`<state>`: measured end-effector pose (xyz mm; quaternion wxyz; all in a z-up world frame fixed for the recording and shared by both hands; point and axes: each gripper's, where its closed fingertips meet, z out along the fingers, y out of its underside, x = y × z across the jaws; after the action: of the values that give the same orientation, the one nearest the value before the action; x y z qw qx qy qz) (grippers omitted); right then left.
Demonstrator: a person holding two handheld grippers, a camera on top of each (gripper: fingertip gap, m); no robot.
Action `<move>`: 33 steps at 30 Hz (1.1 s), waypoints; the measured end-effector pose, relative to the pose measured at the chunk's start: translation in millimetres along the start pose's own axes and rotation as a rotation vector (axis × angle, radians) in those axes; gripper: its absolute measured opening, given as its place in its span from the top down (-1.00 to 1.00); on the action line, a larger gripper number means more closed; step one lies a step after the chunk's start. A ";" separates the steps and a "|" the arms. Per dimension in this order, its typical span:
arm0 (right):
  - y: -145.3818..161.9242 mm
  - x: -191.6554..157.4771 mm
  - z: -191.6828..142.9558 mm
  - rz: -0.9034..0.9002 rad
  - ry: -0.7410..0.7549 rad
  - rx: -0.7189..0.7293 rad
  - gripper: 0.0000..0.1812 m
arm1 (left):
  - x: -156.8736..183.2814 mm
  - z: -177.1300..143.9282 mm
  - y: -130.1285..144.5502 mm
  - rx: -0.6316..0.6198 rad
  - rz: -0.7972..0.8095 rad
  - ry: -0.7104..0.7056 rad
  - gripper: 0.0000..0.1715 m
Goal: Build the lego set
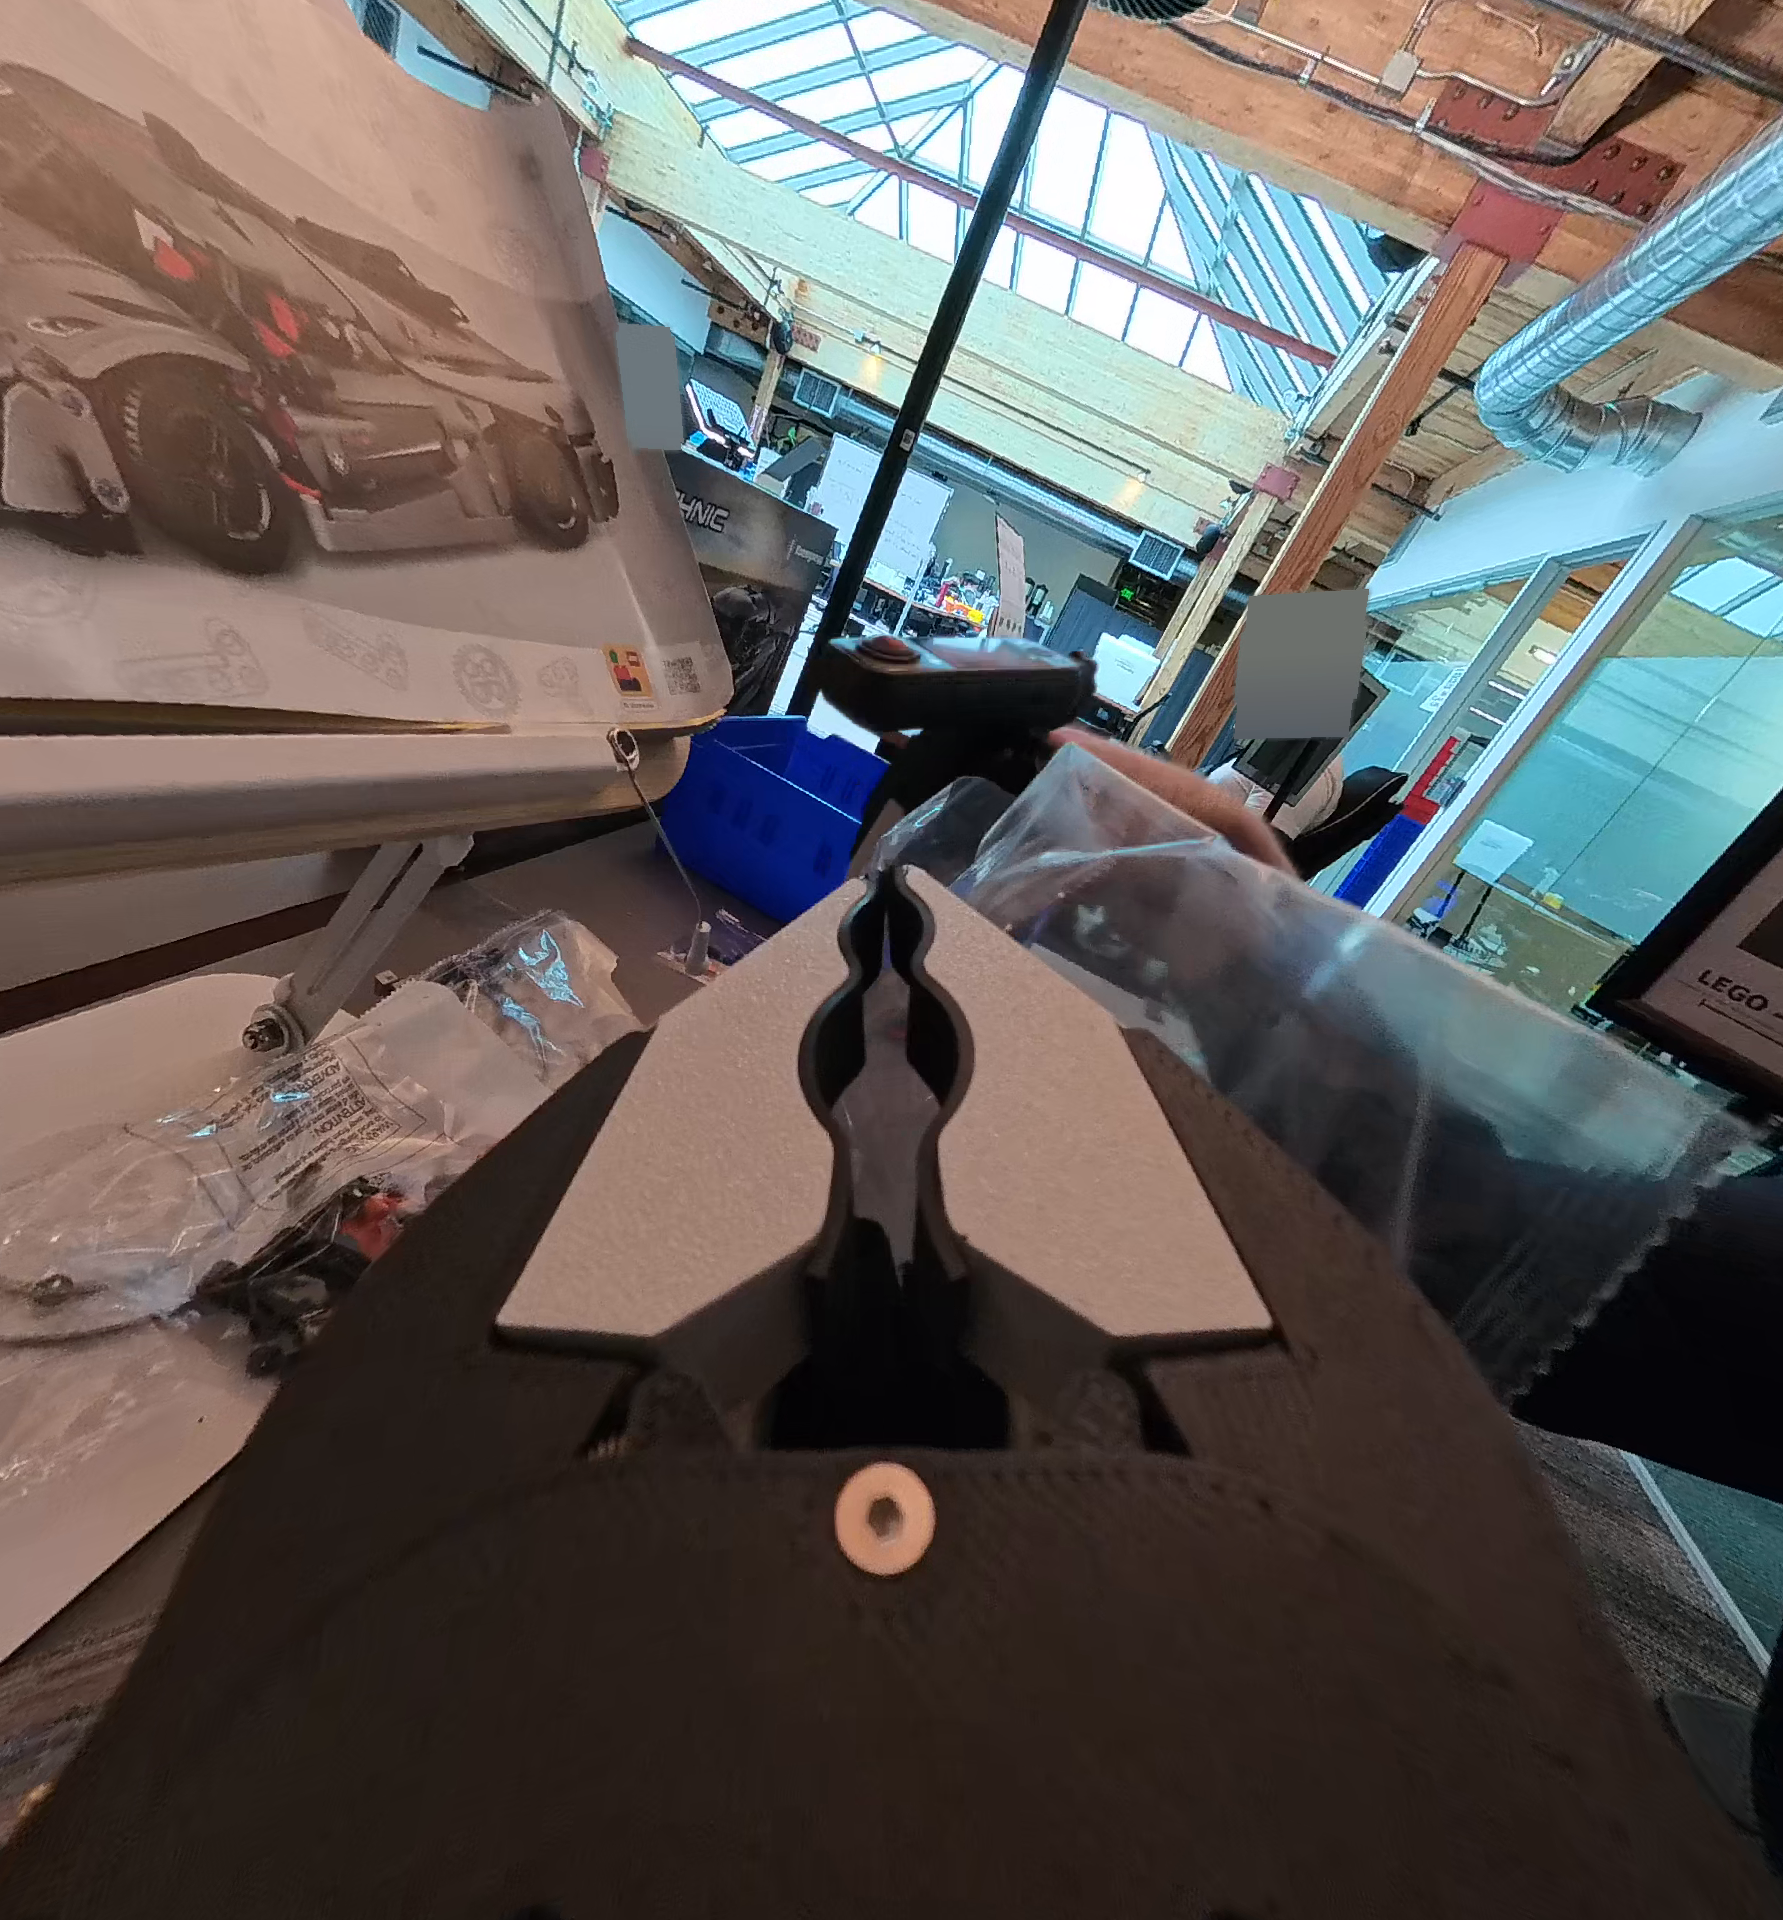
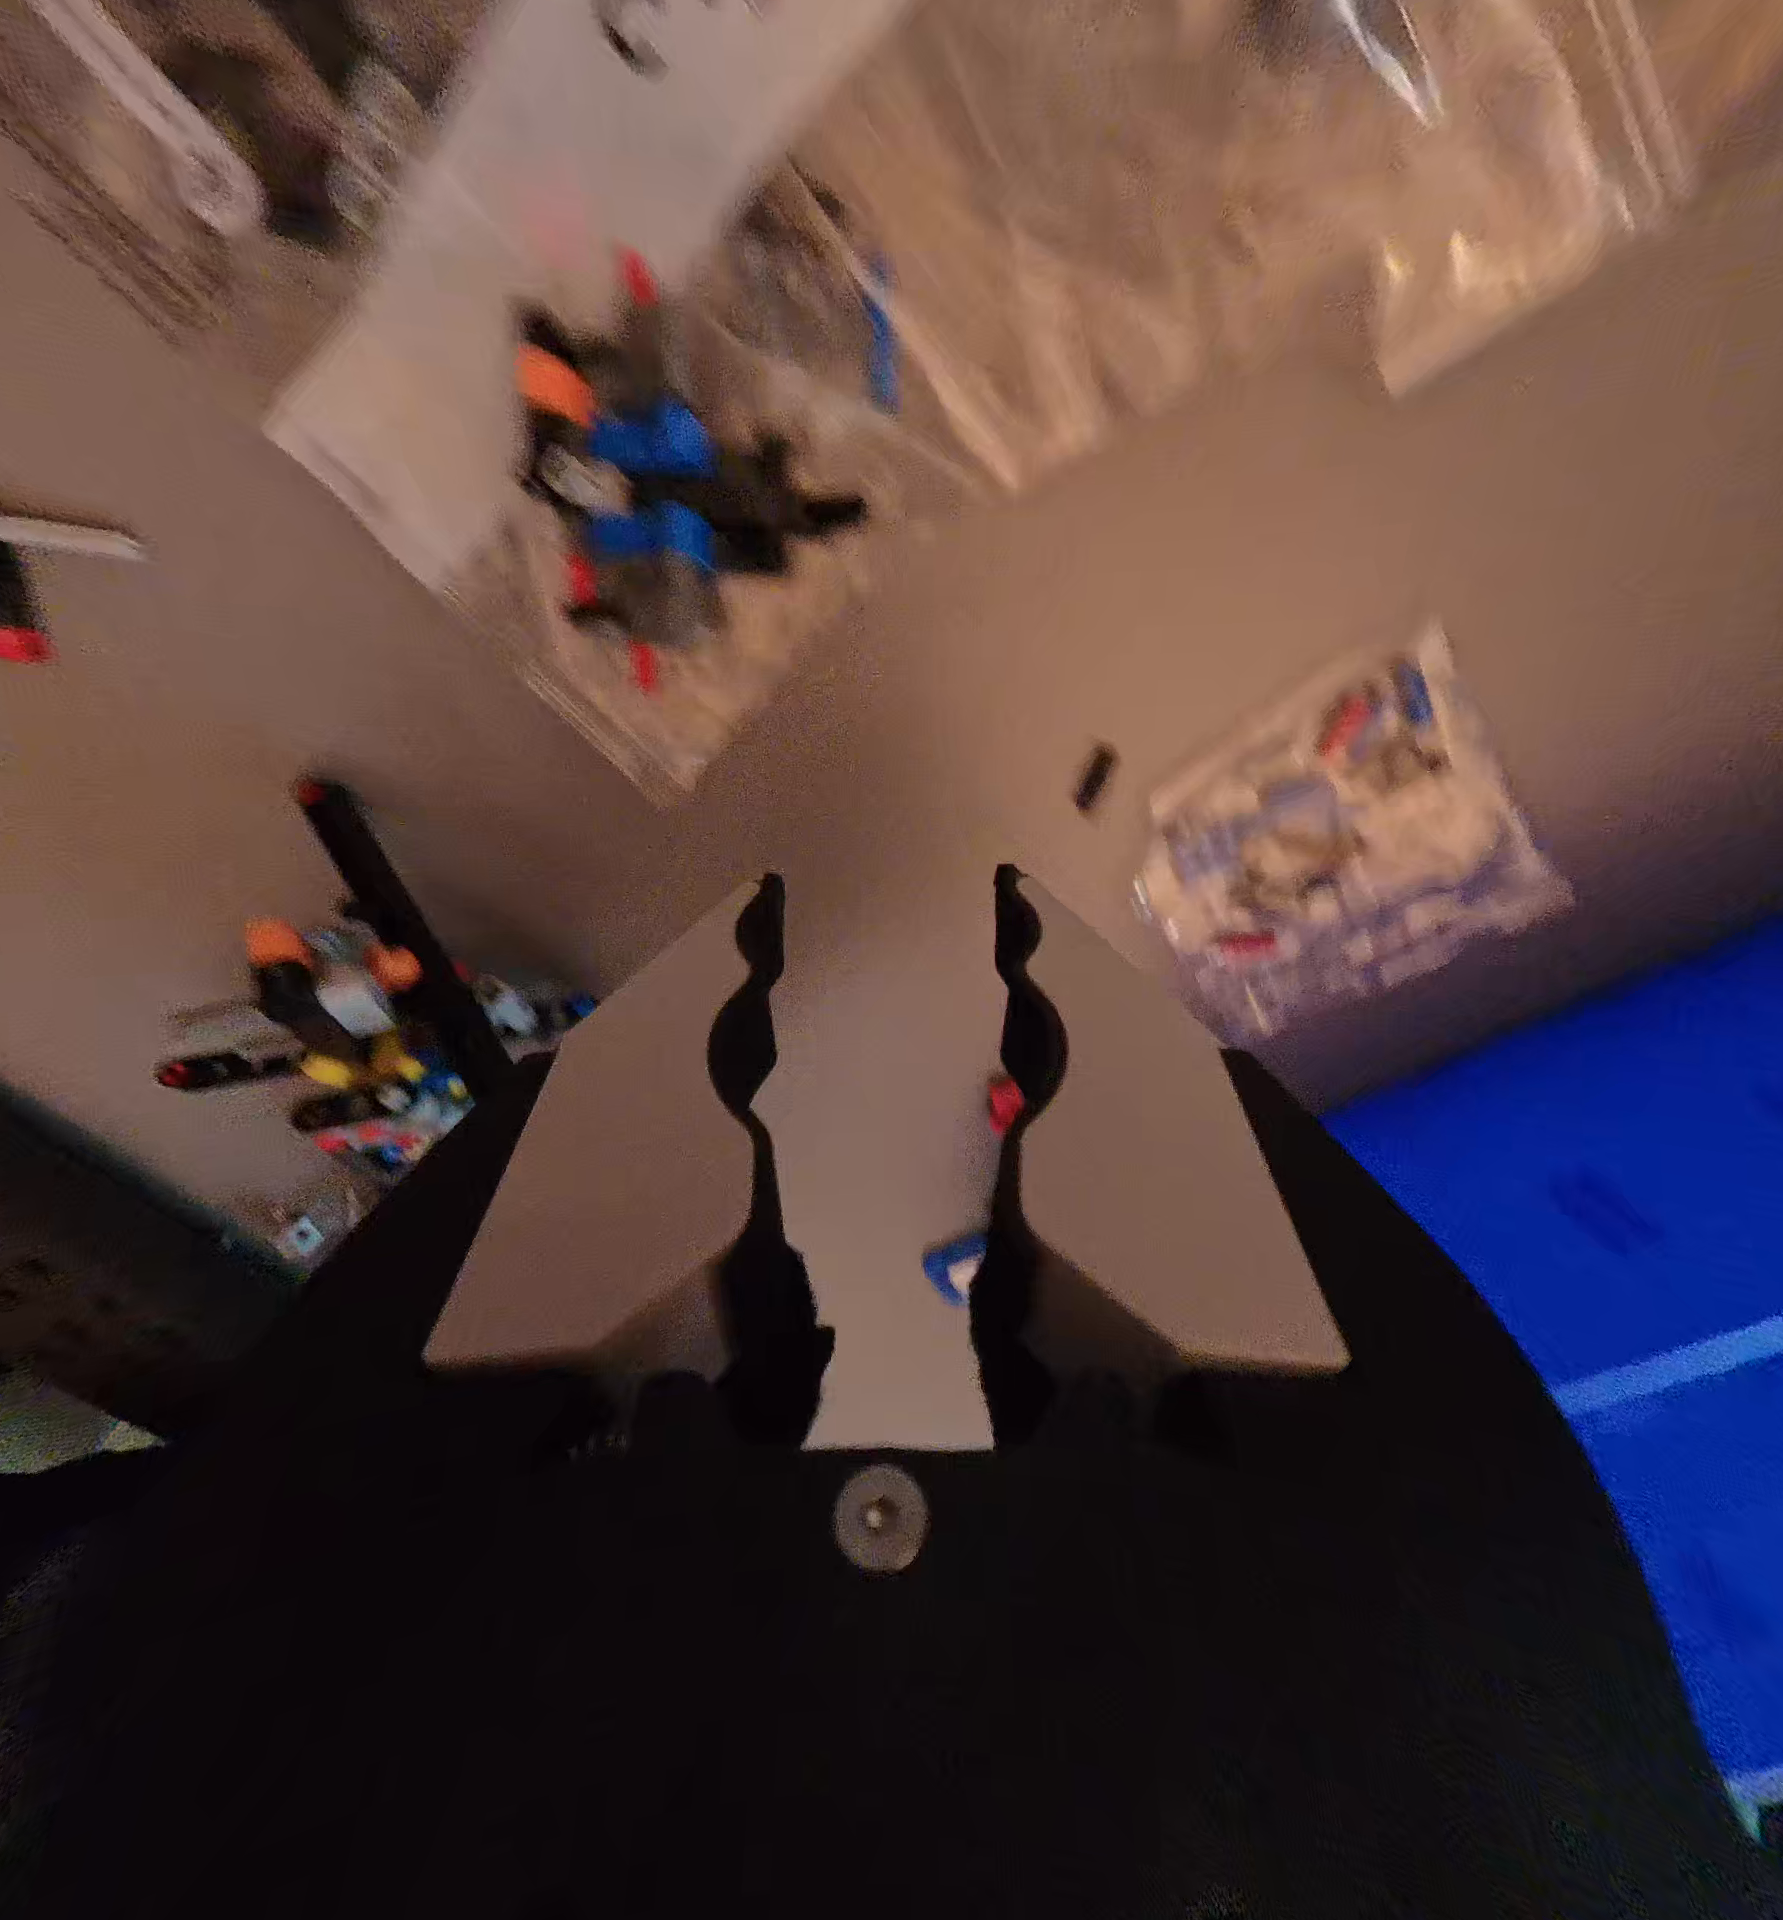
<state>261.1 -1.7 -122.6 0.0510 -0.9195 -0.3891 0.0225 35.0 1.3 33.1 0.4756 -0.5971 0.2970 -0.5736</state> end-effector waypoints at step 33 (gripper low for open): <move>71.4 88.8 27.6 0.212 0.234 -0.209 0.87 | 1.3 0.5 0.7 -0.006 0.006 0.001 1.00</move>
<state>371.6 14.8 -158.1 -0.0026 -0.9521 -0.2815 -0.1196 35.8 0.0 33.0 0.4753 -0.5973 0.3009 -0.5716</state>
